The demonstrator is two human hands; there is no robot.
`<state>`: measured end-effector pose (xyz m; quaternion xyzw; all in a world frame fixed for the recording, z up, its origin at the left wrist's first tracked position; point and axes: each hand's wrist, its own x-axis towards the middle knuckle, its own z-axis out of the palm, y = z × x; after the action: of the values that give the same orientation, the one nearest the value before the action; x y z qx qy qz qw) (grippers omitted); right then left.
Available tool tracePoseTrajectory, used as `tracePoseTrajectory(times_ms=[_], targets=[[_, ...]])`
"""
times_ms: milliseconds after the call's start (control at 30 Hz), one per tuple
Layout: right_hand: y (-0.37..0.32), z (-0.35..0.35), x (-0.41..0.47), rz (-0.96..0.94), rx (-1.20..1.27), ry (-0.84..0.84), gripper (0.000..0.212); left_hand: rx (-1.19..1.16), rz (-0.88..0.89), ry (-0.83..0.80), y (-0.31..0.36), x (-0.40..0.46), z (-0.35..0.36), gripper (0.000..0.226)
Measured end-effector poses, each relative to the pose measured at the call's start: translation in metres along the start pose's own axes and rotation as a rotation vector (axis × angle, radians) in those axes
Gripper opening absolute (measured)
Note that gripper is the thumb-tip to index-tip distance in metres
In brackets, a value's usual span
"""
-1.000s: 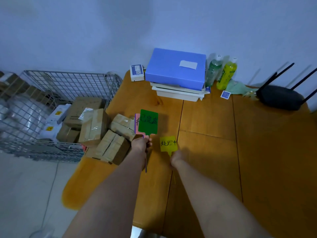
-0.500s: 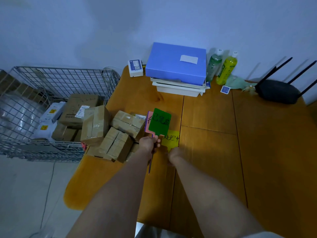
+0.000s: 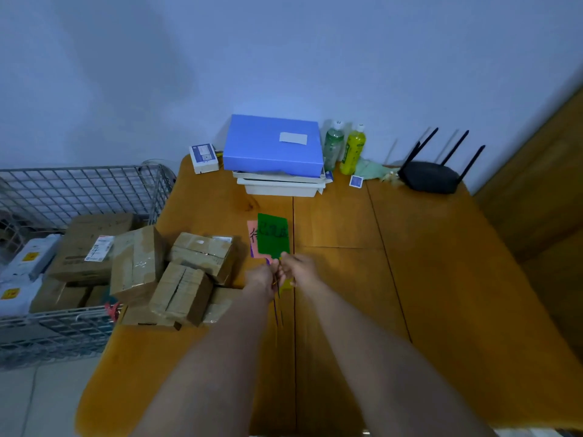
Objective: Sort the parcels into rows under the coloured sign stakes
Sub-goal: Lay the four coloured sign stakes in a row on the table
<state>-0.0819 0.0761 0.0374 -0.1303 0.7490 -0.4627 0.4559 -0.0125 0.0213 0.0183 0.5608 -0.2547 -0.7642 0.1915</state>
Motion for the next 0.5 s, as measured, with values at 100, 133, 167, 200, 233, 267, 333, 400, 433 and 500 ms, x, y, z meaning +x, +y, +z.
tracePoseTrajectory(times_ms=[100,133,167,200,233,267,333,400,433,500], targets=[[-0.002,-0.019,-0.007,-0.064,-0.040,0.036,0.031,0.060,0.021,-0.079,-0.009,-0.003,0.017,0.025],[-0.002,-0.027,-0.008,-0.059,-0.030,0.034,0.032,0.086,0.026,-0.101,-0.012,-0.004,0.021,0.025],[-0.003,-0.034,-0.008,-0.048,-0.021,0.028,0.032,0.124,0.031,-0.116,-0.015,-0.005,0.025,0.021],[-0.003,-0.041,-0.009,-0.033,-0.024,0.024,0.031,0.161,0.032,-0.126,-0.017,-0.007,0.029,0.017],[-0.002,-0.048,-0.011,-0.013,-0.027,0.023,0.030,0.187,0.035,-0.130,-0.020,-0.009,0.033,0.018],[0.000,-0.056,-0.012,0.010,-0.019,0.017,0.029,0.188,0.035,-0.133,-0.024,-0.010,0.036,0.022],[0.004,-0.070,-0.013,0.082,0.040,-0.015,0.025,0.156,0.017,-0.135,-0.031,-0.014,0.044,0.026],[0.008,-0.085,-0.012,0.148,0.084,-0.036,0.022,0.171,-0.022,-0.144,-0.042,-0.019,0.053,0.022],[0.010,-0.093,-0.012,0.165,0.089,-0.035,0.020,0.183,-0.040,-0.152,-0.048,-0.020,0.058,0.016],[0.013,-0.109,-0.008,0.177,0.100,-0.026,0.020,0.195,-0.057,-0.163,-0.058,-0.025,0.072,0.008]])
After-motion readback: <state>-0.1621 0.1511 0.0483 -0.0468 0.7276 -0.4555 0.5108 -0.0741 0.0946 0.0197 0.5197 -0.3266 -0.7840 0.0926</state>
